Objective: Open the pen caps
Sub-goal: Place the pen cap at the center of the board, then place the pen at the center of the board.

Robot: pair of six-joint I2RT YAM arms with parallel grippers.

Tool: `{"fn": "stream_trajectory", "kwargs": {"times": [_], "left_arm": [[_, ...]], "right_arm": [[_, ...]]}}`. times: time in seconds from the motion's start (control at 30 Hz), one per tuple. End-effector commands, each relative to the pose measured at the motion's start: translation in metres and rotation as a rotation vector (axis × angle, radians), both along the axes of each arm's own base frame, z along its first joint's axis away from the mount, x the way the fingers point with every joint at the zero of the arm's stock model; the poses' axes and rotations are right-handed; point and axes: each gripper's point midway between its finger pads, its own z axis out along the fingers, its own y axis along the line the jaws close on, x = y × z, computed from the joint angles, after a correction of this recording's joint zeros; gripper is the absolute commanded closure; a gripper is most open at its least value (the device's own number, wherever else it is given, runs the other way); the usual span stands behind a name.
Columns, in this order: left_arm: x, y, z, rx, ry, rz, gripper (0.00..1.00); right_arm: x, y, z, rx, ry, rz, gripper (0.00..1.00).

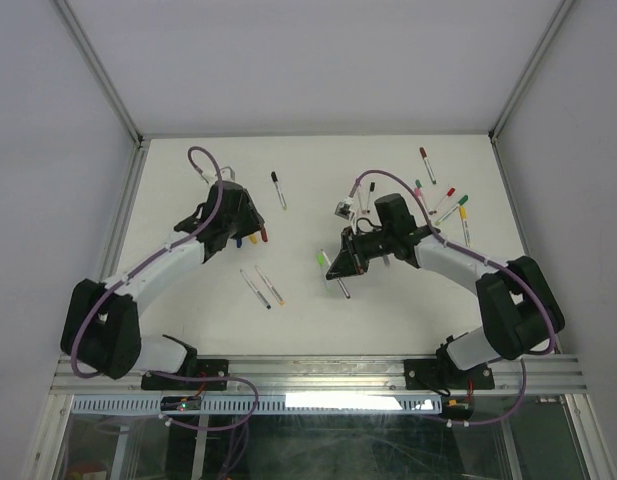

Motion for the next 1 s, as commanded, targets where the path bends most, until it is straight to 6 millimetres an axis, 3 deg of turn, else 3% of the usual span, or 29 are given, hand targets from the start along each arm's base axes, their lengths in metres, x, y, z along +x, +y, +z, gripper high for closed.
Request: {"fn": "stream_trajectory", "kwargs": {"times": [0.0,0.2,0.37,0.6,0.73,0.97], "left_arm": [[-0.020,0.009,0.031,-0.021,-0.147,-0.057,0.60],[-0.055,0.017,0.048,-0.091,-0.284,-0.102,0.31],[-0.077,0.018,0.073,-0.187,-0.371,-0.108,0.19],[-0.094,0.026,0.090,-0.237,-0.432,-0.086,0.16],[-0.099,0.028,0.098,-0.249,-0.460,-0.091,0.16],[-0.104,0.028,0.105,-0.246,-0.476,-0.113,0.16]], "right_arm": [[0.023,0.014,0.004,-0.058,-0.108,-0.049,1.00],[0.031,0.036,-0.012,-0.183,-0.114,-0.065,1.00],[0.037,0.062,-0.022,-0.259,-0.044,-0.049,1.00],[0.035,0.098,-0.051,-0.408,-0.006,-0.080,0.98],[0.046,0.108,-0.070,-0.524,0.028,-0.178,0.94],[0.046,0.125,-0.076,-0.555,0.045,-0.241,0.90]]}}
